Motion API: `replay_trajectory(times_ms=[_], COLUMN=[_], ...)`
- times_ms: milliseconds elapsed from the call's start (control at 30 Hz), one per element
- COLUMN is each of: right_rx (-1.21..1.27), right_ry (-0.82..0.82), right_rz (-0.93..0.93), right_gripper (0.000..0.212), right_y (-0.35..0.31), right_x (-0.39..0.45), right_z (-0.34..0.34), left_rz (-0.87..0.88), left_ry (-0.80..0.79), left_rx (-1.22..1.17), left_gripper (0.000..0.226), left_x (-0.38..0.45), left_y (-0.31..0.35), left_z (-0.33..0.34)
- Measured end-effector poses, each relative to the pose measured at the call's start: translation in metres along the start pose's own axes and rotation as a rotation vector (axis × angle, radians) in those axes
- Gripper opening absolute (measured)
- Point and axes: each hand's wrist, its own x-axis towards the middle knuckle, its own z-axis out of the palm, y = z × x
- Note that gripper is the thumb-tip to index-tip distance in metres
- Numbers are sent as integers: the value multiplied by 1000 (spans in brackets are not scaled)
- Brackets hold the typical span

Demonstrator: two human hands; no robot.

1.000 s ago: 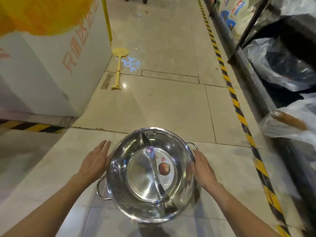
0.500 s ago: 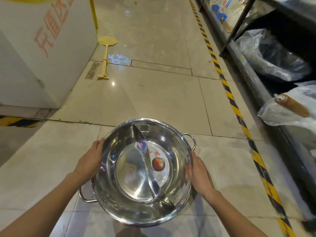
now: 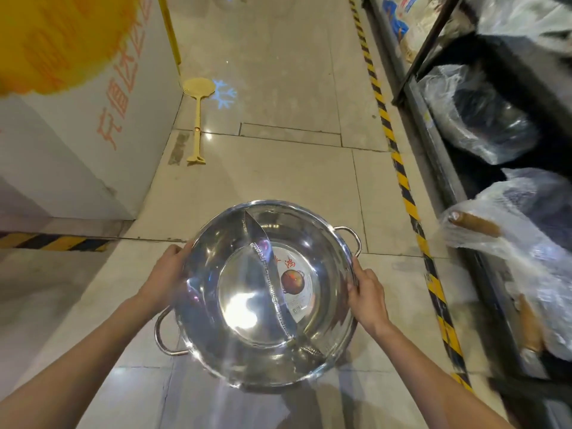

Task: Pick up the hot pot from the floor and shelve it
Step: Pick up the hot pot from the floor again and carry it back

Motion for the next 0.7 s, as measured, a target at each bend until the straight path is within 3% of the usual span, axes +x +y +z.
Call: replay_trajectory(times_ms=[133,400,567,700], right_rx=[23,93,90,86], right_ry=[38,184,354,487], right_rz=[1,49,224,375], right_gripper=[55,61,55,53], right_y=[-43,-125,-167,-177], right_x=[-22,-135,-244,-342], right_z=[-97,-336,-469,-519], left_rz=[80,354,542,749], left_ry=[33,-105,-201,-241], left_rx=[41,70,96,97], left_gripper=[63,72,67,47], left_x=[1,-41,-93,-142], left_y=[74,262,396,481], left_z=[-90,-254,-336,-364])
